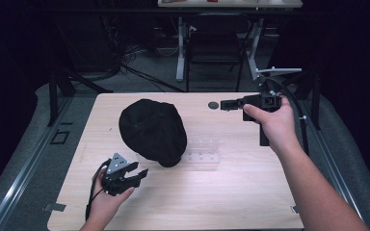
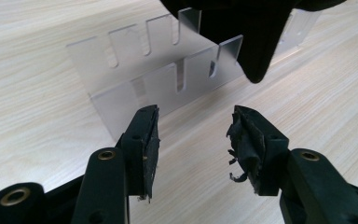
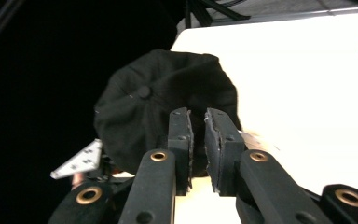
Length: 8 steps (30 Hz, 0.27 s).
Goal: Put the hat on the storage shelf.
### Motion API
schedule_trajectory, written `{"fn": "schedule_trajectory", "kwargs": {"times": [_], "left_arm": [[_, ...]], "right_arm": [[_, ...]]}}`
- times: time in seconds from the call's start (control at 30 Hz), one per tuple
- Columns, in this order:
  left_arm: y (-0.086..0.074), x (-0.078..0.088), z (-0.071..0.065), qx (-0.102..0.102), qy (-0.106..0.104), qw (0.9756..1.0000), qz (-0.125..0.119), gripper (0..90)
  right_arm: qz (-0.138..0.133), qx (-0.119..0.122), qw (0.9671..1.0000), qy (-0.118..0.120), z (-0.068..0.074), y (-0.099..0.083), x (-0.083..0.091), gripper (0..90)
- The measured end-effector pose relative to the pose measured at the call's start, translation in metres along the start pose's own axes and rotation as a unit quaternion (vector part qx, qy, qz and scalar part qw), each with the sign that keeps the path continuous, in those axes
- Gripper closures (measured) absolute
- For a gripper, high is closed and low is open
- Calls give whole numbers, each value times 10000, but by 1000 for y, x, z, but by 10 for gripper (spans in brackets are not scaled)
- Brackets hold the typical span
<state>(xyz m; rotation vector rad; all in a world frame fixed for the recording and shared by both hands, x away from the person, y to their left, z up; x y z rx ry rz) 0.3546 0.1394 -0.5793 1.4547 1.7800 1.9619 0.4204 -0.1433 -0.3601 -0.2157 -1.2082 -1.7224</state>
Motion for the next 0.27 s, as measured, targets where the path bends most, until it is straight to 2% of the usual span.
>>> {"fn": "schedule_trajectory", "kwargs": {"times": [0.27], "left_arm": [[-5, 8, 12, 254, 64, 9995, -159, 517]], "right_arm": [[-98, 201, 9992, -330, -18, -20, 3, 782]]}}
Point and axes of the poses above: each handheld gripper's, and its own axes: x roughly backward along the jaws, y roughly out of its top, z roughly to its left, the point moved 10 cm from there along -x, roughly forward along the jaws, and after that the axes turned 9 degrees about -y, right-handed, at the moved point
